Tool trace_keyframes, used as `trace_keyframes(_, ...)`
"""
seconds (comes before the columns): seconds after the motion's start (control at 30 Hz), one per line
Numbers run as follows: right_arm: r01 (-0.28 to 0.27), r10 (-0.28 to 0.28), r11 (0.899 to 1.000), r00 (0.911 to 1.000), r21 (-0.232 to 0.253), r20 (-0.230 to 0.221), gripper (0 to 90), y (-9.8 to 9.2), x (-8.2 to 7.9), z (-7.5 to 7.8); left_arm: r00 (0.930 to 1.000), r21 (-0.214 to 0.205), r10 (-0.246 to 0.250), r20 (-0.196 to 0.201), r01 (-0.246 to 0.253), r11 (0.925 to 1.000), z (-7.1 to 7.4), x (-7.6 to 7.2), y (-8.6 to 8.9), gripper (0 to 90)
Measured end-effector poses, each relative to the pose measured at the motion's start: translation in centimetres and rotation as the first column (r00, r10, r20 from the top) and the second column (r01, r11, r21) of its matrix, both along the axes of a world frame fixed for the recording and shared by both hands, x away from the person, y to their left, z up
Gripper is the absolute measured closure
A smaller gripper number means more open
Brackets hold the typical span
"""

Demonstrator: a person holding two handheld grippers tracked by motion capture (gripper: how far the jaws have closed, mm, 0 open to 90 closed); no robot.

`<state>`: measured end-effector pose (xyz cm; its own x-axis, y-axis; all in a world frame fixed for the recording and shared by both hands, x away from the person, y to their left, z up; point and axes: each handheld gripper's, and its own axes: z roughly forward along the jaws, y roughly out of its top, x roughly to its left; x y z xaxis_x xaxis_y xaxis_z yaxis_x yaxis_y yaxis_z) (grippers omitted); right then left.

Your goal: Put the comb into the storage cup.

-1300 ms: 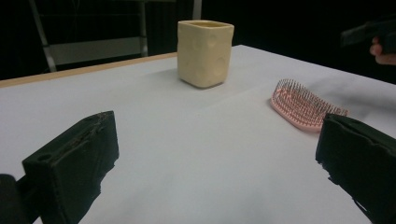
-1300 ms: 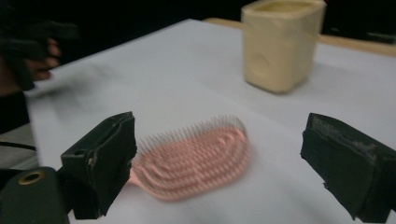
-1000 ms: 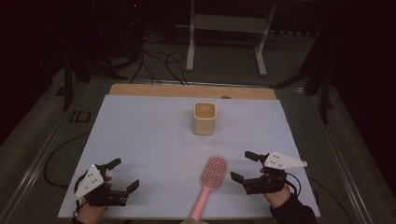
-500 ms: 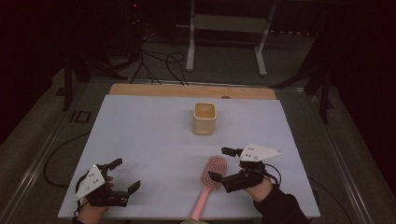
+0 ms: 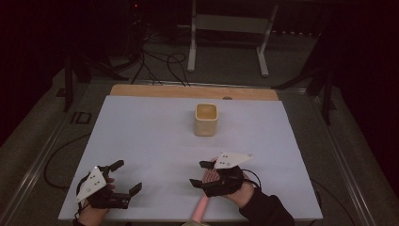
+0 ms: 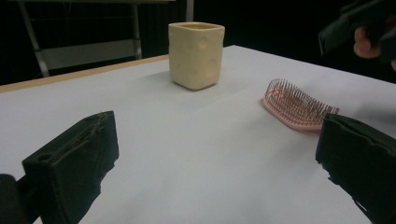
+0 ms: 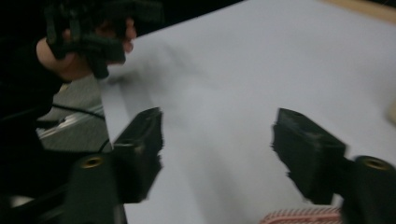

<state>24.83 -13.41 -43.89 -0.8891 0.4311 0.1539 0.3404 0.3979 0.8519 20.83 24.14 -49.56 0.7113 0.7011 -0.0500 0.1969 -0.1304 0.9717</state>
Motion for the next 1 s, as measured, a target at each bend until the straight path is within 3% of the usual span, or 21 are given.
trace_keyframes(0.33,-0.022,0.016,0.996,0.9977,-0.085,-0.066,64.8,0.9,0.2,-2.4,1.0000,0.000,-0.009,-0.002,0.009,1.0000,-0.1,0.0,-0.2,0.1)
trace_keyframes(0.5,-0.039,0.026,0.990,0.9951,-0.139,-0.096,79.7,1.2,0.1,-3.3,0.9999,0.003,-0.012,-0.009,0.012,0.9999,-0.1,0.1,-0.2,0.1)
trace_keyframes(0.63,-0.057,0.034,0.978,0.9927,-0.203,-0.115,89.3,1.4,-0.2,-4.1,0.9998,0.009,-0.015,-0.010,0.015,0.9998,-0.1,0.1,-0.3,0.2)
trace_keyframes(0.8,-0.072,0.036,0.959,0.9901,-0.273,-0.136,90.0,1.8,-0.5,-5.0,0.9998,0.012,-0.017,-0.011,0.017,0.9998,-0.2,0.1,-0.3,0.2)
trace_keyframes(1.0,-0.080,0.028,0.947,0.9856,-0.313,-0.167,90.0,1.9,-0.8,-5.4,0.9998,0.013,-0.018,-0.013,0.018,0.9997,-0.2,0.1,-0.2,0.2)
